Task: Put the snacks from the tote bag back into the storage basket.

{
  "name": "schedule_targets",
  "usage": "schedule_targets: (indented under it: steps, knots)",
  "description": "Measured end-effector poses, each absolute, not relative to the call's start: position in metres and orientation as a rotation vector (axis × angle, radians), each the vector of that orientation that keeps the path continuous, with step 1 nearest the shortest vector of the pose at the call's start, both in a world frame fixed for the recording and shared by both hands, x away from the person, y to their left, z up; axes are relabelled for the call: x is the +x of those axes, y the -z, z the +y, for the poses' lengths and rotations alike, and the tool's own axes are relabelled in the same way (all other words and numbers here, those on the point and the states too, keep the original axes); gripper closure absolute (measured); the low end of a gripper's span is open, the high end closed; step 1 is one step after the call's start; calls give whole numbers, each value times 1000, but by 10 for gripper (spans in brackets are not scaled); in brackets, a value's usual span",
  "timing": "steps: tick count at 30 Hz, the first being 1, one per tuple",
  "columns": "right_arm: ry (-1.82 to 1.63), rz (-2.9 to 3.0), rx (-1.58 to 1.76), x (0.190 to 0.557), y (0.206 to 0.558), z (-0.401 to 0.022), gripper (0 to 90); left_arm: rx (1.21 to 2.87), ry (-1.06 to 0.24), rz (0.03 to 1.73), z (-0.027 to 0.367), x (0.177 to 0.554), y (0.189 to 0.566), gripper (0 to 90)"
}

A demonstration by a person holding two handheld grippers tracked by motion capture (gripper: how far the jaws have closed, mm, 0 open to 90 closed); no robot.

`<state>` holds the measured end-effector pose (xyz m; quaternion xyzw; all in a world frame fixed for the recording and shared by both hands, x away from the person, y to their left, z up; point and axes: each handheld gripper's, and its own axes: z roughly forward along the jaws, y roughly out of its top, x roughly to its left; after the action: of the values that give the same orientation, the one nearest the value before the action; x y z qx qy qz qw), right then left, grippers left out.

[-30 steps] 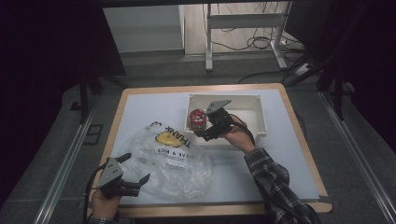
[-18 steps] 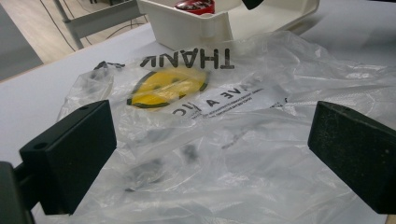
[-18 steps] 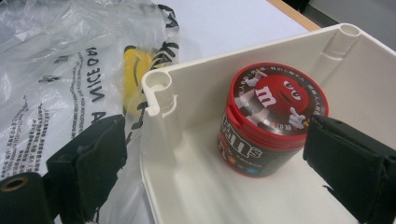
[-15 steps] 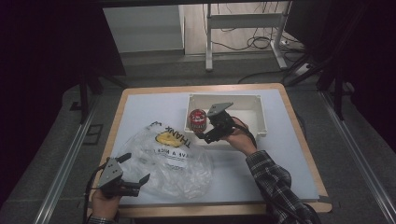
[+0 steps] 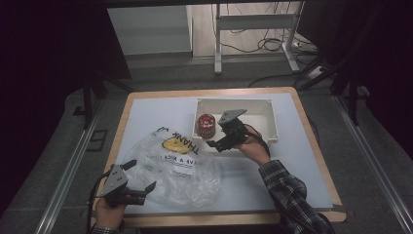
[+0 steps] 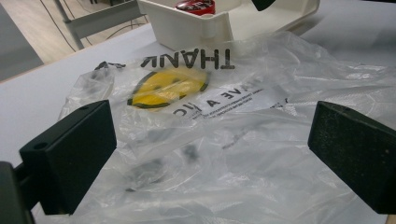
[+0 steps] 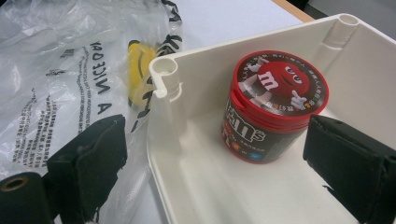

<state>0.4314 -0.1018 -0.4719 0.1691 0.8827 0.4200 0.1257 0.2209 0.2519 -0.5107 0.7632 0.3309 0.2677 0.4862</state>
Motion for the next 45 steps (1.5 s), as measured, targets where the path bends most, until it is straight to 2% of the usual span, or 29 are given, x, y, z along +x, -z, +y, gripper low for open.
schedule_targets:
  steps: [45]
  knots:
    - [-1265,2533,515,404,466,-120,66,1846,-652,806,253,220,510,10]
